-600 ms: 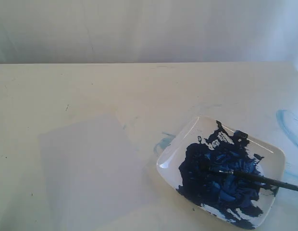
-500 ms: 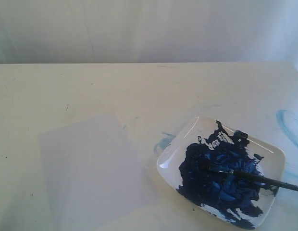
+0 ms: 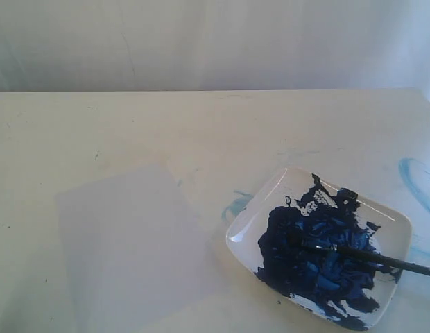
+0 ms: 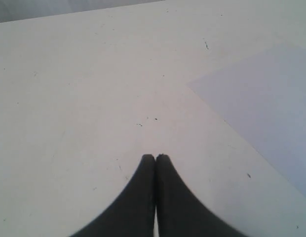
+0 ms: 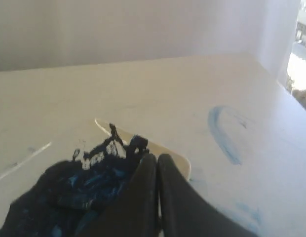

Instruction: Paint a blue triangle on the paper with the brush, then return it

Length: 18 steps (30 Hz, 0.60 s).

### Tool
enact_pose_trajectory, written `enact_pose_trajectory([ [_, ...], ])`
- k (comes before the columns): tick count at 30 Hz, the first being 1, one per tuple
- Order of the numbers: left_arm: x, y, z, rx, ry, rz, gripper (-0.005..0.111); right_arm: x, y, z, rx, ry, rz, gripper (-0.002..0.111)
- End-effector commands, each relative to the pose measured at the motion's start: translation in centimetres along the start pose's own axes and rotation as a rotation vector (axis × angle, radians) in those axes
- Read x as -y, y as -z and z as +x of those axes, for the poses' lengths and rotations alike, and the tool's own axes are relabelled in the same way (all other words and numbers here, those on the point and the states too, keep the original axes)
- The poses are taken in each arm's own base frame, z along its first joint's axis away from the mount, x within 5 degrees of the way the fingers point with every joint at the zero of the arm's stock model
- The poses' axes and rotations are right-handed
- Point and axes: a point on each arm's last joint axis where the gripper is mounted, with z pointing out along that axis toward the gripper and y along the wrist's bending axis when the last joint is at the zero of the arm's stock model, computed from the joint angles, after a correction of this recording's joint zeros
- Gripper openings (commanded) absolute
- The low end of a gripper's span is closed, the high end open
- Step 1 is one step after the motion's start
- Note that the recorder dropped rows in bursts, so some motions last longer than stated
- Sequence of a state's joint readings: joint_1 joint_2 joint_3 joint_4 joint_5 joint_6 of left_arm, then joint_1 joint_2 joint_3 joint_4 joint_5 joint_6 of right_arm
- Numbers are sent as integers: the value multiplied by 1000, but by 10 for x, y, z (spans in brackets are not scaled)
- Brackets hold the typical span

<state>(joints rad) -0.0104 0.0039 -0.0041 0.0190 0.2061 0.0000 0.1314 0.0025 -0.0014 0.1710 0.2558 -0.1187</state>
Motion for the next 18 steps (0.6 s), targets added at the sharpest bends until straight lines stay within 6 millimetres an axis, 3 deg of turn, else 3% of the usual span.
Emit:
enact_pose_trajectory([
  [1, 0, 0, 1, 2, 3, 3, 0, 2, 3, -21, 233, 15, 27, 0],
  [5, 0, 0, 1, 2, 3, 3, 0, 4, 9, -38, 436, 15, 51, 0],
  [10, 0, 0, 1, 2, 3, 3, 0, 5, 14, -47, 552, -49, 47, 0],
  [12, 0, 0, 1, 2, 3, 3, 0, 5, 14, -48, 562, -162, 15, 0],
  [16, 0, 0, 1, 2, 3, 3, 0, 5, 11, -43, 500, -628, -106, 0],
  [18, 0, 0, 1, 2, 3, 3, 0, 4, 8, -36, 408, -692, -101, 0],
])
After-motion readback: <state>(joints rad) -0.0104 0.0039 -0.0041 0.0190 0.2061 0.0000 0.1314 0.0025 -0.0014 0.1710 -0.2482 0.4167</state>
